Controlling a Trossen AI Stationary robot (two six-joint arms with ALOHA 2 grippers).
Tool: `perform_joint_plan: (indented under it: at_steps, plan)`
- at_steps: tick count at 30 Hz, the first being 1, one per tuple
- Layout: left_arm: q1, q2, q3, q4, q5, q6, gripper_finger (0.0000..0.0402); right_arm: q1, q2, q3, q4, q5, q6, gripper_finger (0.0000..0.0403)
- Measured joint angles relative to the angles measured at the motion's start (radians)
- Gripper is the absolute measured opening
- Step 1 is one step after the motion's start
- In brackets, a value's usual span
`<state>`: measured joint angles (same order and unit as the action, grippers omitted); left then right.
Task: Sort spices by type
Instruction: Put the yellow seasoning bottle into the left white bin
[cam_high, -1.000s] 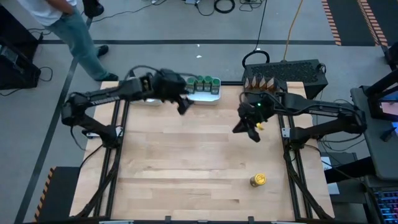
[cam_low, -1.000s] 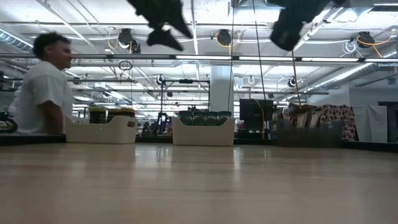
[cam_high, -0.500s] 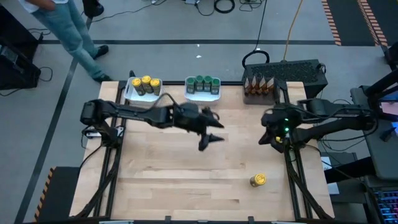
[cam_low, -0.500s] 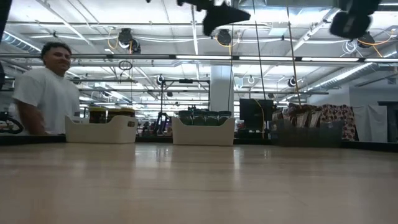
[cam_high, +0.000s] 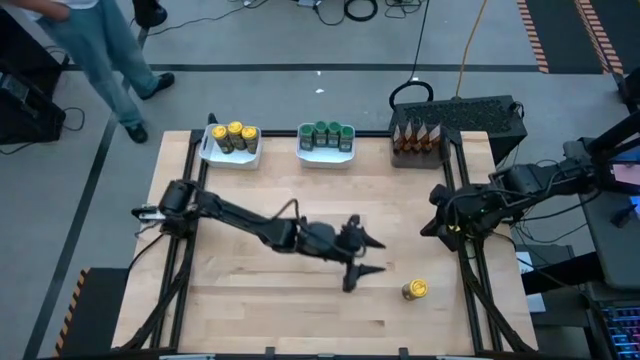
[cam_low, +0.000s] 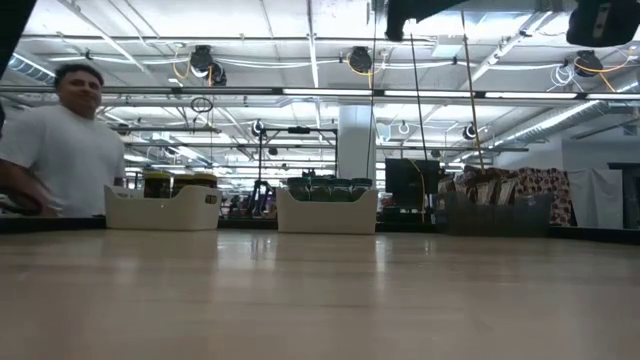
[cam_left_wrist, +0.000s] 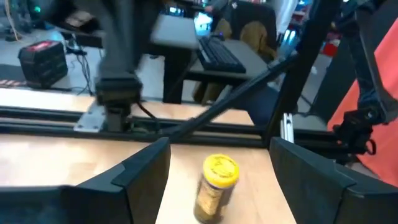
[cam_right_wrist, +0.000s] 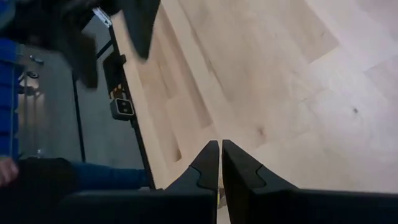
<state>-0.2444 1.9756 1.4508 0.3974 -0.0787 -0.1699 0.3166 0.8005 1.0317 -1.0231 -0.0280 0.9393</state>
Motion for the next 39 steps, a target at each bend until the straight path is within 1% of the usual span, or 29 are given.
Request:
perform_joint_plan:
  at_steps: [2,8,11,16,20,22,27,39]
  plan:
    - [-0.025,0.036,0.046,-0.017,-0.026,0.012,0.0279,0.009,0.000,0.000,-0.005,0.025,-0.005,0.0000]
    - [-0.069,0.195,0.230,-0.018,-0.088,0.079,0.0279,0.013,-0.004,0.000,-0.013,0.056,-0.038,0.0000]
    - [-0.074,0.286,0.336,-0.020,-0.104,0.083,0.0279,0.013,-0.006,0.000,-0.018,0.055,-0.067,0.0000]
    - [-0.074,0.433,0.495,-0.016,-0.167,0.117,0.0279,0.013,-0.010,0.000,-0.025,0.049,-0.126,0.0000]
    - [-0.076,0.517,0.591,-0.018,-0.170,0.155,0.0279,0.013,-0.021,0.000,-0.042,0.042,-0.173,0.0000]
    - [-0.077,0.543,0.617,-0.016,-0.171,0.156,0.0279,0.013,-0.029,0.001,-0.058,0.029,-0.189,0.0000]
    - [-0.077,0.583,0.632,-0.013,-0.166,0.144,0.0279,0.013,-0.048,0.001,-0.086,0.026,-0.201,0.0000]
    - [-0.067,0.589,0.633,-0.045,-0.114,0.124,0.0279,0.013,-0.070,0.001,-0.088,0.026,-0.219,0.0000]
